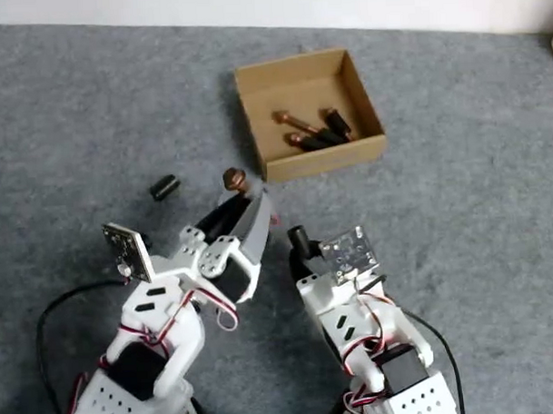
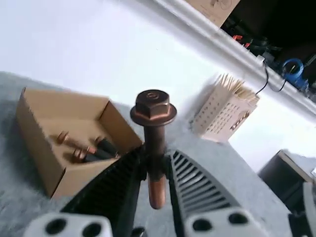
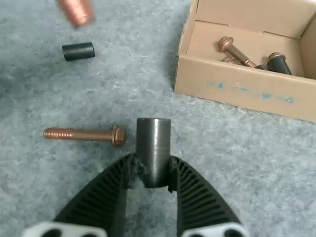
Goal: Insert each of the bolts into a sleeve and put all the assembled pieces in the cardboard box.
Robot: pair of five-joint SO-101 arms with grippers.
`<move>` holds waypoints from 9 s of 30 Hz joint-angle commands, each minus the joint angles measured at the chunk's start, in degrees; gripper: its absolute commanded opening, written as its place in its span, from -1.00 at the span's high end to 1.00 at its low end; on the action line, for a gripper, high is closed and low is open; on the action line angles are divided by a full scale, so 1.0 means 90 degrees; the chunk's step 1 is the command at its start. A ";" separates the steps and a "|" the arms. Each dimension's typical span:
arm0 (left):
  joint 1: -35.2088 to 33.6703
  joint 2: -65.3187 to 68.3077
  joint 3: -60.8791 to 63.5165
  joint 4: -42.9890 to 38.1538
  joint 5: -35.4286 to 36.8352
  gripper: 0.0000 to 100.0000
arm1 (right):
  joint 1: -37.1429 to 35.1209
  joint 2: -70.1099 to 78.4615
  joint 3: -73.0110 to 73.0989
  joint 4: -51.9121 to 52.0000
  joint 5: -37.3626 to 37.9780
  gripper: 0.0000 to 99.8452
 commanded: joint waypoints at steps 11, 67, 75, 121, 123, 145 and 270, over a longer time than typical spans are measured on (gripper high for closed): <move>0.0063 0.4313 -0.1978 -0.0791 0.0361 0.99 | 0.0464 -0.0044 -0.0278 -0.0581 0.0039 0.99; 0.0249 0.5133 -0.2359 -0.0801 -0.0020 0.99 | 0.0112 -0.0034 -0.0288 -0.0659 0.0068 0.99; 0.0249 0.5133 -0.2496 -0.0781 -0.0020 0.99 | -0.0112 -0.0034 -0.0278 -0.0650 0.0078 0.99; 0.1001 0.4801 -0.2476 0.1299 0.0654 0.99 | 0.0396 -0.0034 -0.0317 -0.0640 0.0606 0.99; 0.1021 0.4801 -0.2447 0.1289 0.0733 0.99 | 0.0425 -0.0034 -0.0317 -0.0640 0.0410 0.99; 0.1079 0.4801 -0.2291 0.1289 -0.0645 0.04 | 0.0435 -0.0034 -0.0278 -0.0659 0.0352 0.99; -0.3766 1.2850 -1.0105 0.5441 -0.4063 0.96 | 0.1099 0.8796 -1.2752 0.5250 0.0479 0.19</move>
